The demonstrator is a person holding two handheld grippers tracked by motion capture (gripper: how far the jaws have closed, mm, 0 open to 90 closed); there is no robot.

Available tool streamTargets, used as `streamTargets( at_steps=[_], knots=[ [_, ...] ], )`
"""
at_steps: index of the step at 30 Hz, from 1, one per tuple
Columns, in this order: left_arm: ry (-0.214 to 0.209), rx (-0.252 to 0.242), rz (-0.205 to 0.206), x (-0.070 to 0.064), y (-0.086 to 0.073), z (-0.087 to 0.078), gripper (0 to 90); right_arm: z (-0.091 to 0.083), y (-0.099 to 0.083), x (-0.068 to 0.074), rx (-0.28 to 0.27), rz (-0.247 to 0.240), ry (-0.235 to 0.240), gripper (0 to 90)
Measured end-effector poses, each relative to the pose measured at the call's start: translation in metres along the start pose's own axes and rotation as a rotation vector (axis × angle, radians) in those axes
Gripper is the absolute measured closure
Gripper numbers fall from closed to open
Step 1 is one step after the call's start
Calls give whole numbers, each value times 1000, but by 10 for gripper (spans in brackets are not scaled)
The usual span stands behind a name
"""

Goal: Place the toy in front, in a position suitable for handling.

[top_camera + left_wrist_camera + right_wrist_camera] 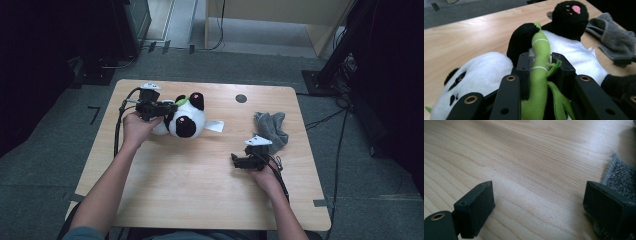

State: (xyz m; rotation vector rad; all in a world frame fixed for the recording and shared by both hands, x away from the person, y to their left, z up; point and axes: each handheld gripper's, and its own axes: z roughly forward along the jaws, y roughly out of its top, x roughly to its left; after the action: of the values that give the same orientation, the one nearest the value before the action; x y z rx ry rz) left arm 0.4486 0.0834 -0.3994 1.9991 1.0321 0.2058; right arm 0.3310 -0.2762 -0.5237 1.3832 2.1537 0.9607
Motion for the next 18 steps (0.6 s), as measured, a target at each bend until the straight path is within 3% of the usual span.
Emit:
streamTargets(
  at_steps=[8,18],
  knots=[
    [-19,17,-30,-26,-13,-12,700,0,0,-4,7,-22,27,98],
    [-43,37,-15,-63,-32,-14,699,0,0,-8,6,-41,51,99]
  ],
)
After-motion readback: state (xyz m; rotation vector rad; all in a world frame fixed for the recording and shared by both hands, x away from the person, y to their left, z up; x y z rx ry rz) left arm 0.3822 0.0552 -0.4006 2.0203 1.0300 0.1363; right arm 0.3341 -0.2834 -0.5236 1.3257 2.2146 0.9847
